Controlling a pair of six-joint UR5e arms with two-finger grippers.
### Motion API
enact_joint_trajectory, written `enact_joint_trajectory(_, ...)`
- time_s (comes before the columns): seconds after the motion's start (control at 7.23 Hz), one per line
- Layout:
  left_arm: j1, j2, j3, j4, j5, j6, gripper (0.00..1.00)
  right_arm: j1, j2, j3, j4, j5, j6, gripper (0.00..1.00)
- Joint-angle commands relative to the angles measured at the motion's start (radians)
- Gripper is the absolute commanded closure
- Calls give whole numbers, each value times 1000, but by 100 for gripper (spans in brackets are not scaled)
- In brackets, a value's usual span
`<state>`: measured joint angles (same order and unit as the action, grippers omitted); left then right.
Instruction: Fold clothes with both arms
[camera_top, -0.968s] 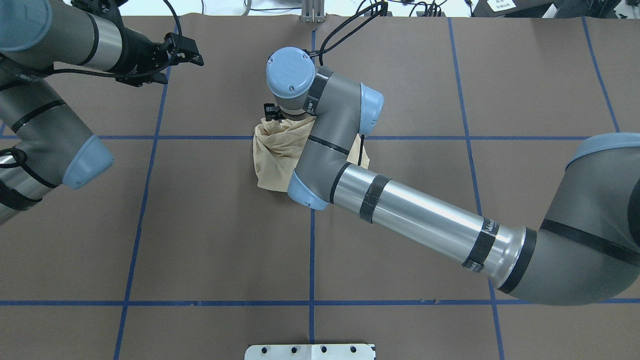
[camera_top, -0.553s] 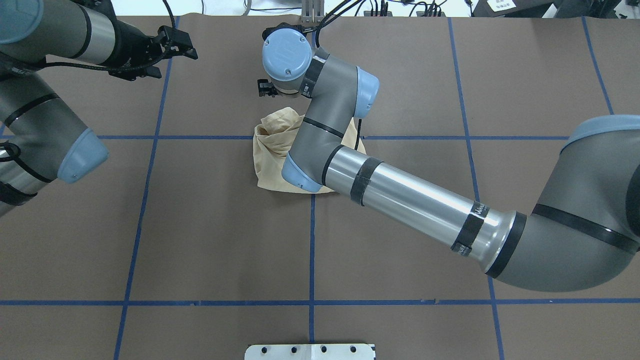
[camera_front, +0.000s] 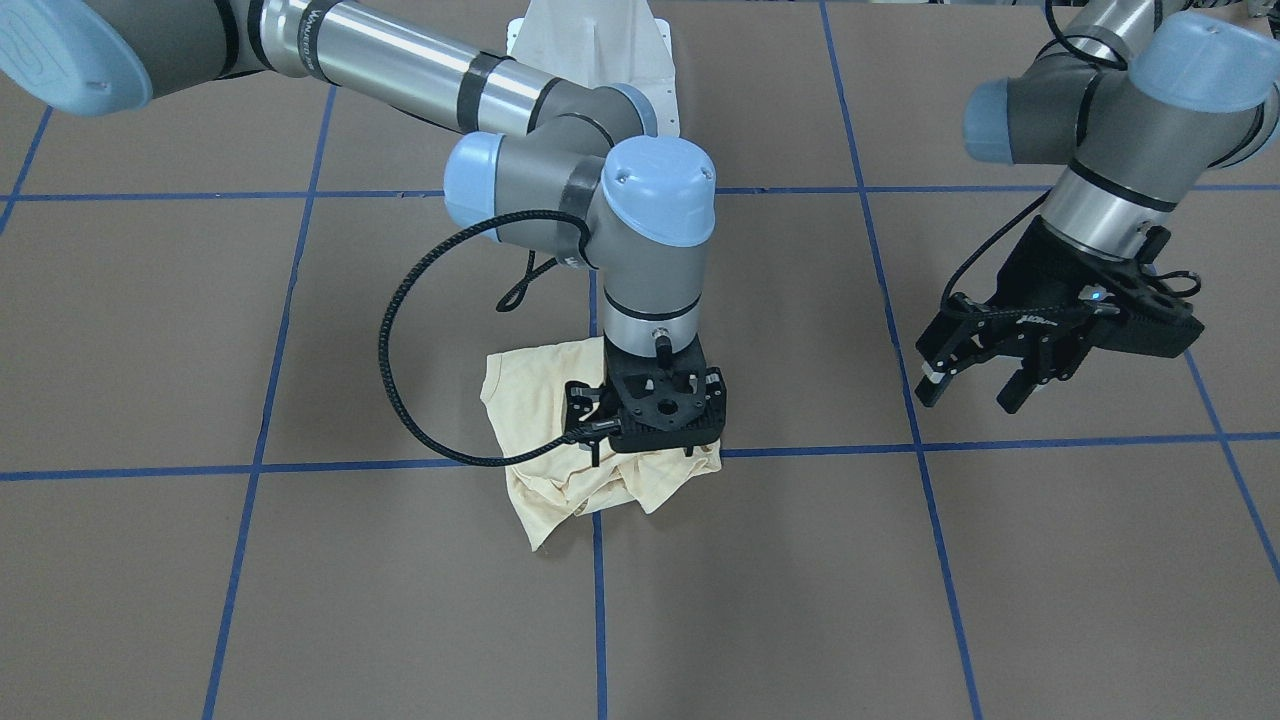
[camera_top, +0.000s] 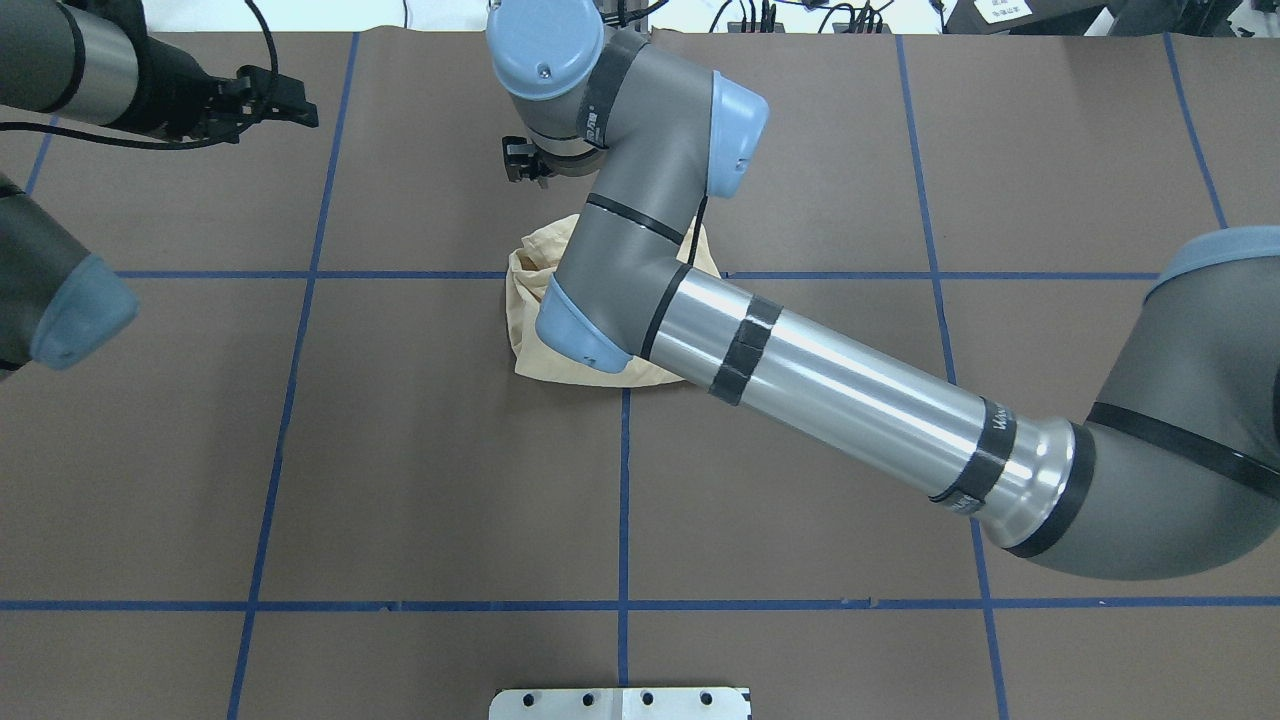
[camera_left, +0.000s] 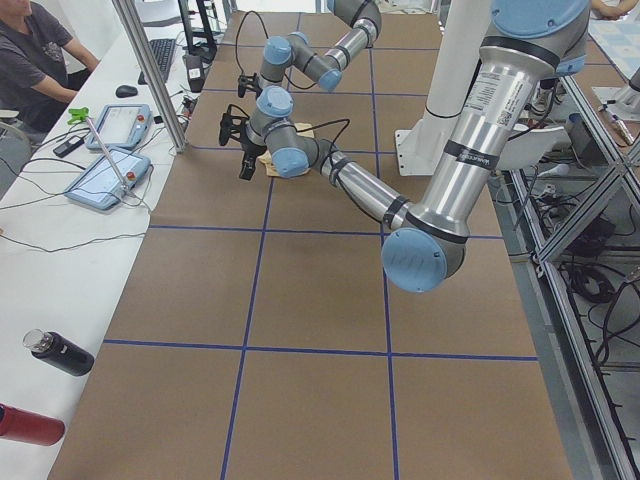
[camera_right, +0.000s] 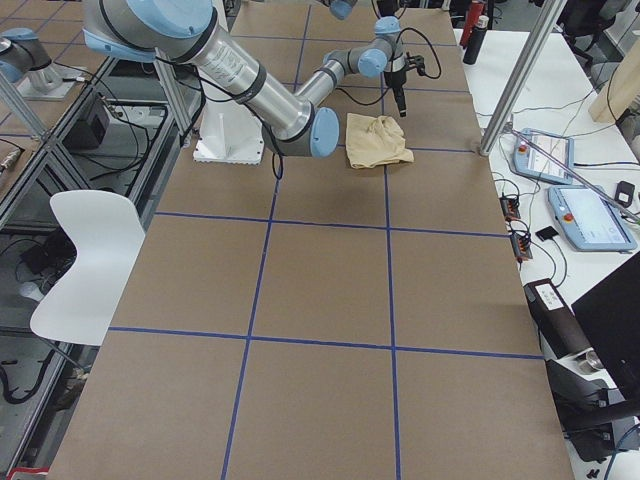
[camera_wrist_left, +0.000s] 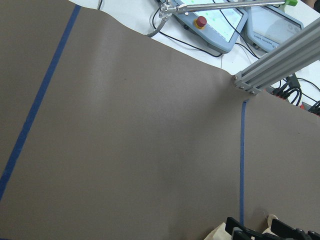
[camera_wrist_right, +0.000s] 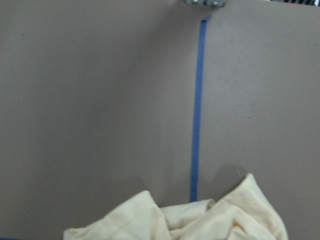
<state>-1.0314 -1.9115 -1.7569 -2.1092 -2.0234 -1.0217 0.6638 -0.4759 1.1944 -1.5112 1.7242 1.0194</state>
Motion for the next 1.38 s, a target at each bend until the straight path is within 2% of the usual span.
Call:
enact_joint_trajectory(0.0, -35, 99, -44, -15, -8, 152, 0, 98, -216, 237, -55, 125, -48, 0)
enact_joint_trajectory(0.14, -65, 100, -23, -9, 14, 158, 0, 162, -315, 323, -82, 193, -114, 0)
enact_joint_trajectory(0.41, -96, 123, -30, -15, 17, 201, 0, 276, -470, 455, -130, 210, -307, 0)
enact_joint_trajectory(0.69, -131, 184, -33, -21, 14, 401, 0, 414, -600, 511, -121, 312, -484, 0)
enact_joint_trajectory(0.83, -133, 204, -33, -38, 15, 410, 0, 413, -666, 548, -115, 301, -539, 0)
enact_joint_trajectory(0.97, -127, 203, -1, -52, 52, 413, 0, 440, -693, 544, -118, 301, -541, 0)
enact_joint_trajectory(1.24, -137, 245, -13, -42, 42, 426, 0, 453, -804, 551, -96, 263, -535, 0)
